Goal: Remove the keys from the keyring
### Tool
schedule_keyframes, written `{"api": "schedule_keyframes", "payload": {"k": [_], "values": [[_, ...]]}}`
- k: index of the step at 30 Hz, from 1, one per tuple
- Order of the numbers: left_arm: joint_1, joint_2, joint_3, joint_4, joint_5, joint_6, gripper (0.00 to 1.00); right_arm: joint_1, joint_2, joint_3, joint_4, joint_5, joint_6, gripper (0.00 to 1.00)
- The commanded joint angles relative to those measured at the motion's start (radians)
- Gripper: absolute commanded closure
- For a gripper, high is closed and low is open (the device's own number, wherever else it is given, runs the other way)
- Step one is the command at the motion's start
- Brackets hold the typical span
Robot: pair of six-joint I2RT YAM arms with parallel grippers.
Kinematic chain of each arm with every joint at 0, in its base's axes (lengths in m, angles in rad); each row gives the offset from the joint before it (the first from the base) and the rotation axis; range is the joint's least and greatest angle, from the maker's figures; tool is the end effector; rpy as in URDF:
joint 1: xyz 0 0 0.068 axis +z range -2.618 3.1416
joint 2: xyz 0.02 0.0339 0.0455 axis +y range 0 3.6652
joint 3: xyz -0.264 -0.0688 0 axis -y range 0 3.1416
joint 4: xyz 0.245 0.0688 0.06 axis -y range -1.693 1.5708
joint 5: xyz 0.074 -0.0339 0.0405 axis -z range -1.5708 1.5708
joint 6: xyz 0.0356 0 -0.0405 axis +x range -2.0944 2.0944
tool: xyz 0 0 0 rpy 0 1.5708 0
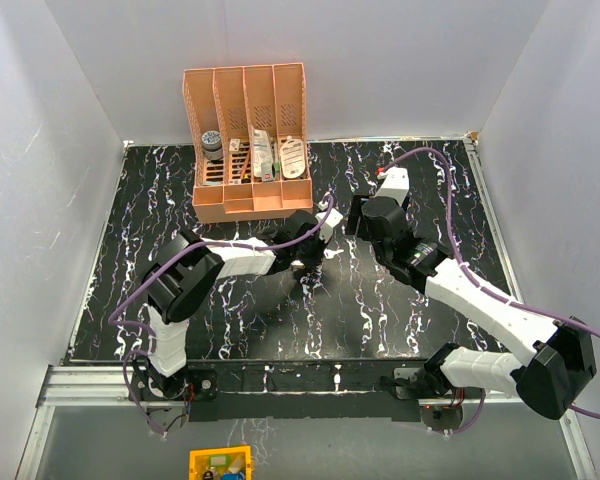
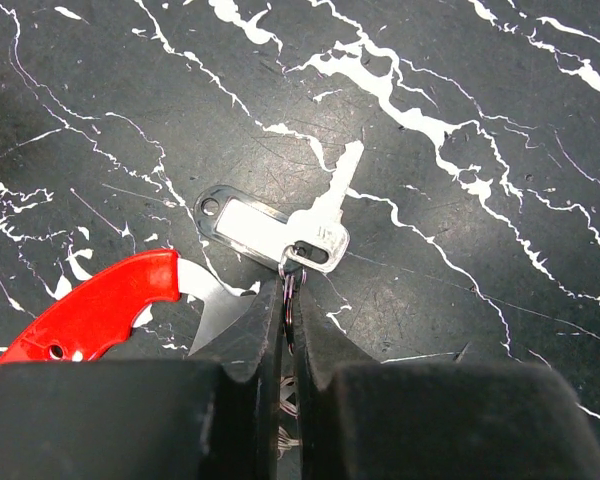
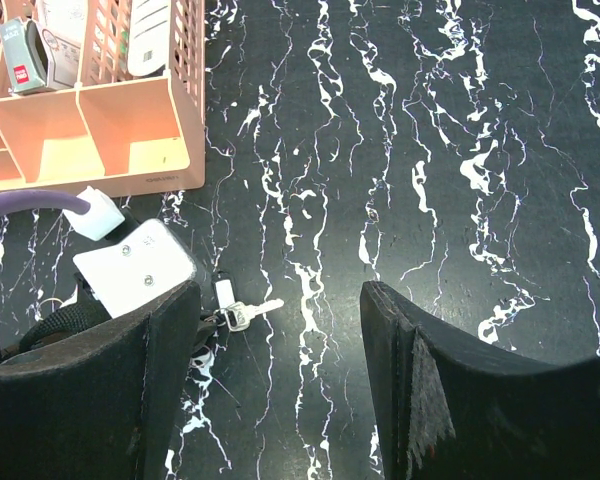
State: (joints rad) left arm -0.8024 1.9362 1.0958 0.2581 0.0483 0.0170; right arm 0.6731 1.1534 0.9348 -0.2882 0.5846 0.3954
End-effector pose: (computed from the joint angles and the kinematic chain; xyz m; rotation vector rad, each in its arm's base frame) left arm 0.2865 -0.2989 0.1573 0.9009 2.0027 -0.5018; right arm 0.2123 0.1441 0.3099 0.0725 1.9871 0.0797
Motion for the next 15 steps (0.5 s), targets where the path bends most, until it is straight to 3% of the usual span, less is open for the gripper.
{"api": "schedule_keyframes", "payload": {"k": [1,10,15], "values": [[-0.005,-0.076,0.023,-0.062,-0.012,0.007,1.00,-0.002,-0.021,-0.003,0.042,0.034,0.010,0.37],[-0.006,-0.305,0.101,-0.220,-0.045,0.123,1.00,-0.002,-0.017,-0.033,0.089,0.015,-0.004,0.37],[-0.006,-0.425,0.136,-0.285,-0.065,0.181,1.00,-0.001,-0.028,-0.081,0.184,-0.109,-0.044,0.37]]}}
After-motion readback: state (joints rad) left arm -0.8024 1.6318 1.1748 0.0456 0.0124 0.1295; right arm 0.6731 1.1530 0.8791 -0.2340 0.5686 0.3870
